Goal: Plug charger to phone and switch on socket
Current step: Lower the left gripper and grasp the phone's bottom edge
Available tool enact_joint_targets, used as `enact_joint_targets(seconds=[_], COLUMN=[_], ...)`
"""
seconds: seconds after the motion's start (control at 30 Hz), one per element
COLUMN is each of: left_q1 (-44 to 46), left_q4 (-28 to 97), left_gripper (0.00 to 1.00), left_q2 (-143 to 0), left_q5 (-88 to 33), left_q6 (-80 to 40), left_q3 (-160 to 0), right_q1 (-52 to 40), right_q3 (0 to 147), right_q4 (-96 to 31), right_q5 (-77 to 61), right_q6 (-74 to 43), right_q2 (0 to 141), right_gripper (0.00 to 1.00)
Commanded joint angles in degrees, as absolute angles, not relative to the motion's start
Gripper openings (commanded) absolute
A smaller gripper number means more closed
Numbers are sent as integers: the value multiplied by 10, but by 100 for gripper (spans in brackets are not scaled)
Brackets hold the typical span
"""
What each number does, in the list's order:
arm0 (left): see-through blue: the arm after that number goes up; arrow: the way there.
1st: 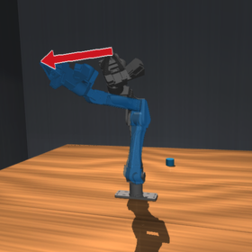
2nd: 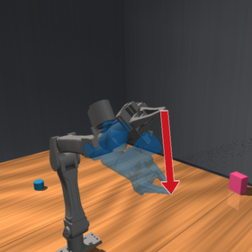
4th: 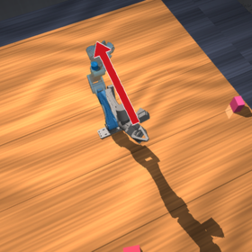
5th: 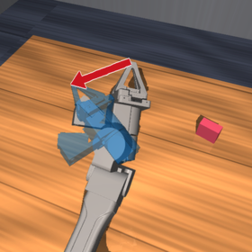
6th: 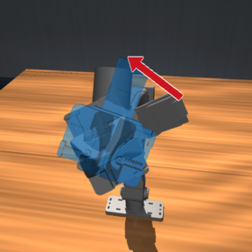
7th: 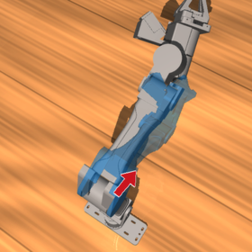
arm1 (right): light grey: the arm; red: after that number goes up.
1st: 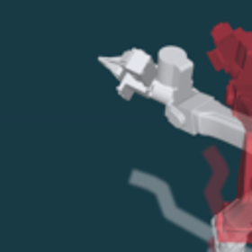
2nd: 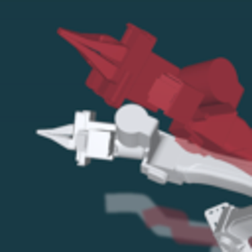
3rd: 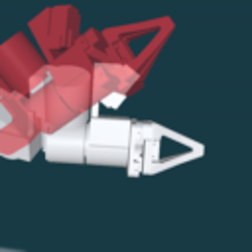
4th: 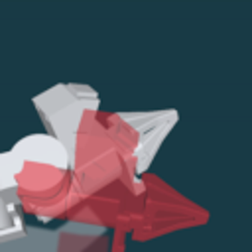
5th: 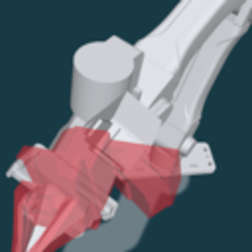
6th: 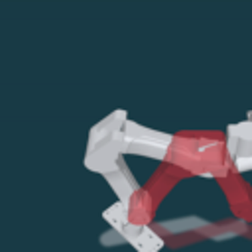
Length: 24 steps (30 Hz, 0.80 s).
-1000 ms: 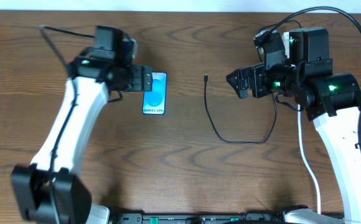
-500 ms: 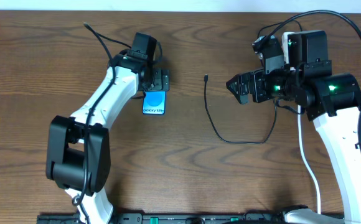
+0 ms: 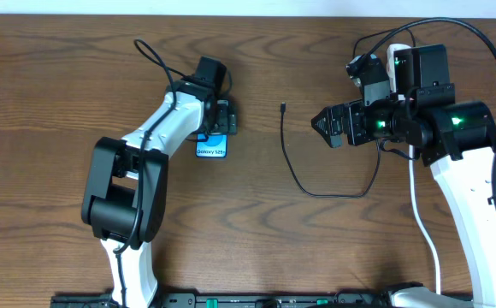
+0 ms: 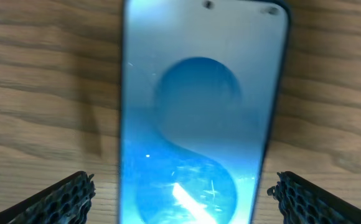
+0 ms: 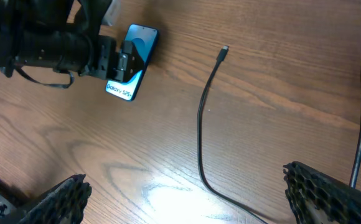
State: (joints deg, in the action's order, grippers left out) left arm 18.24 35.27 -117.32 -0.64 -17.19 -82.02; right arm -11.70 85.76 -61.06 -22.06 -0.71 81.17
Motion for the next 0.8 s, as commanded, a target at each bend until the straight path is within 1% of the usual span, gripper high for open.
enact_joint_targets(seconds=[0.0,0.33,0.63,0.7,0.77], left_q1=[193,193,193,193,193], left_q4=[350,340,331,327,321], left_gripper=[95,95,95,95,91], left_q2=[-1174,-1225,-1228,-1228,-1228], left_q5=[8,12,27,27,27], left_q6=[-182,-183,-183,-183,-183], left_q3=[-827,-827,-827,-827,-827], right_q1=[-121,-121,-121,-121,-121], right_q3=[868,865,864,864,864], right_q4=[-613,-617,-618,-617,-618], right_q5=[-226,-226,-227,-226,-227], right_q6=[-2,-2,-2,-2,-2], right_q2=[814,818,828,833,837], right_gripper=[99,99,99,99,99])
